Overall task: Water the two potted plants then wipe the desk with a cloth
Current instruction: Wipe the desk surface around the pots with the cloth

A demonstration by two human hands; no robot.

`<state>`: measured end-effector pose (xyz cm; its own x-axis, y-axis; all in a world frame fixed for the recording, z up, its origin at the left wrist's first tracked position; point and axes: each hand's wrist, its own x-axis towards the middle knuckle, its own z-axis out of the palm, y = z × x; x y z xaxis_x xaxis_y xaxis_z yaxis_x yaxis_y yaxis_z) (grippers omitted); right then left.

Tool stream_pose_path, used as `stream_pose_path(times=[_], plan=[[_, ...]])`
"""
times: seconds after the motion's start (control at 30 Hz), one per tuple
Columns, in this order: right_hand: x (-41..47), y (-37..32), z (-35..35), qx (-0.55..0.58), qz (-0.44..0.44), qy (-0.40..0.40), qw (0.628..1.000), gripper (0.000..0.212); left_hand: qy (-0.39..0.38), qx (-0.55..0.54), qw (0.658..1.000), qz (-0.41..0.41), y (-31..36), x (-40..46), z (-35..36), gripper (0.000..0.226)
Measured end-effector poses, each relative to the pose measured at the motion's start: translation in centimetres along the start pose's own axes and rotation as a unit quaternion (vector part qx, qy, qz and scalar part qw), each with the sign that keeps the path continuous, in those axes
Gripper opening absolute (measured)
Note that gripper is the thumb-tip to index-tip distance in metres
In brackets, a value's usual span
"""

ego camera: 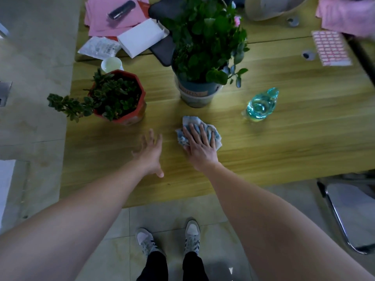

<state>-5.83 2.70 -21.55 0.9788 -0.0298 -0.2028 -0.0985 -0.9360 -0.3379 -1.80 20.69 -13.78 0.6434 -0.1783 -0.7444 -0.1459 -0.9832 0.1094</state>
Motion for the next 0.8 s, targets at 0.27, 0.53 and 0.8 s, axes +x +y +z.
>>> stream_pose_path(times=[0.27,0.53,0.8], plan=[[1.2,1.4,-0.6,0.024,0.082,0.011,0.996,0.062,-0.009,0.026,1.000,0.006,4.4,1.8,-0.2,0.142],[4.3,2.7,-2.0,0.033,0.152,-0.006,0.988,0.062,-0.040,0.029,0.999,-0.023,5.5,3.4,-0.7,0.148],[7.2,3.6,-3.3,0.018,0.175,-0.009,0.984,0.061,-0.045,0.038,0.998,-0.027,5.9,3.9,-0.7,0.151]])
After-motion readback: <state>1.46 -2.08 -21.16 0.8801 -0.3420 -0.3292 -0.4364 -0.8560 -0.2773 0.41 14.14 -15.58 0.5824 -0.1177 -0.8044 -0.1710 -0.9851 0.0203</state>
